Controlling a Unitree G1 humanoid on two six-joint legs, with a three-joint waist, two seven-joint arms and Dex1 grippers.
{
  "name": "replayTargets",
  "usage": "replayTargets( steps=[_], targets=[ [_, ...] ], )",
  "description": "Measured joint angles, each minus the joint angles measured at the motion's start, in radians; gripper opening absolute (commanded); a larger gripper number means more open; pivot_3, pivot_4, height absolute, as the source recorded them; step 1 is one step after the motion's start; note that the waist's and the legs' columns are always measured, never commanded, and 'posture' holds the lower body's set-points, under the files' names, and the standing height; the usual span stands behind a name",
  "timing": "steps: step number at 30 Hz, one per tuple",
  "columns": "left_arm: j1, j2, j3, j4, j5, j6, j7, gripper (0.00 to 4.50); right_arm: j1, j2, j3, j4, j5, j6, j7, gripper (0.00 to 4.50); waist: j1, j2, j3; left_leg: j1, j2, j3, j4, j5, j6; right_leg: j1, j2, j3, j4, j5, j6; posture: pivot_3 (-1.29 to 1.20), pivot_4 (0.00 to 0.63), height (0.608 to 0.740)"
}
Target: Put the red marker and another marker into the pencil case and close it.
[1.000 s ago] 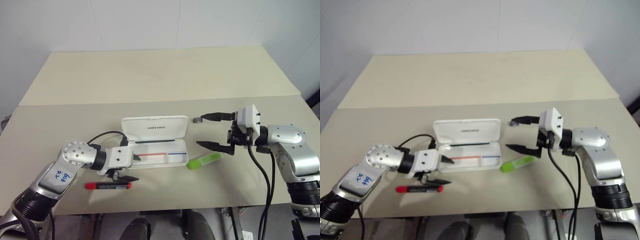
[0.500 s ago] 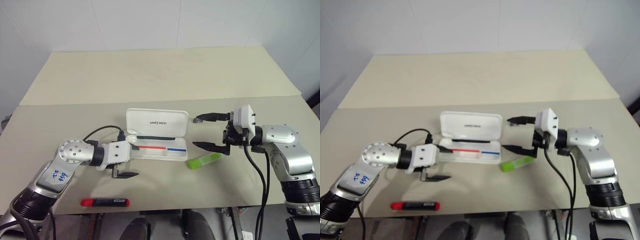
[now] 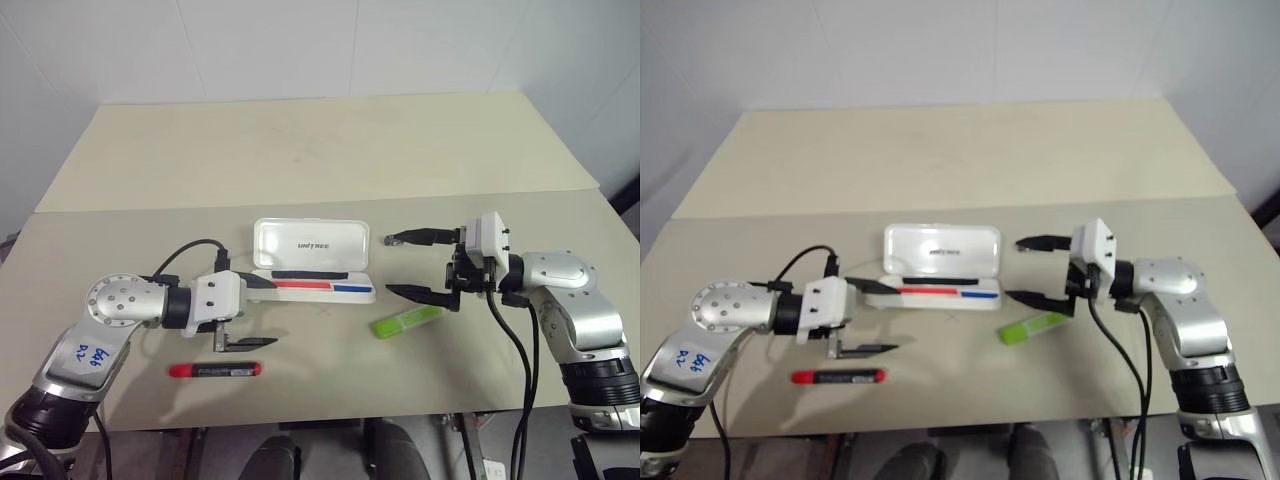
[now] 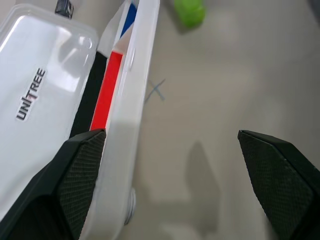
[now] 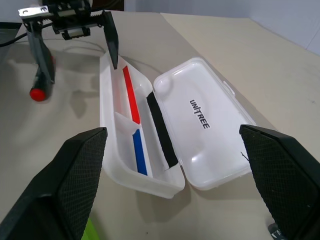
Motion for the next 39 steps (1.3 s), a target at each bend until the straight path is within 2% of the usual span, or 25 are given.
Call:
replayTargets(
  steps=[14, 31, 39],
  targets=[
    [0.106, 0.036, 0.199, -0.066, -0.108, 0.057, 0.004, 4.49, -0.002, 0.019, 0.013, 0.025, -0.005, -0.019, 0.012, 4.5, -0.001, 0.0, 0.0, 0.0, 0.001, 0.001, 0.0, 0.0, 0.0, 0.0, 0.001, 0.001, 0.0, 0.001, -0.001, 0.0, 0.15, 0.74],
    [0.187, 0.062, 0.306, -0.117, -0.173, 0.085, 0.001, 4.49, -0.02, 0.034, 0.019, 0.055, -0.012, -0.036, 0.031, 4.5, -0.003, 0.0, 0.0, 0.0, 0.001, 0.001, 0.0, 0.0, 0.0, 0.0, 0.001, 0.001, 0.0, 0.001, -0.001, 0.0, 0.15, 0.74],
    [0.339, 0.115, 0.432, -0.158, -0.216, 0.091, -0.096, 4.49, -0.021, 0.033, 0.019, 0.058, -0.013, -0.037, 0.04, 4.5, -0.021, 0.0, 0.0, 0.001, 0.002, 0.001, 0.0, -0.001, 0.0, 0.0, 0.002, 0.001, -0.001, 0.001, -0.001, 0.0, 0.15, 0.74]
  ],
)
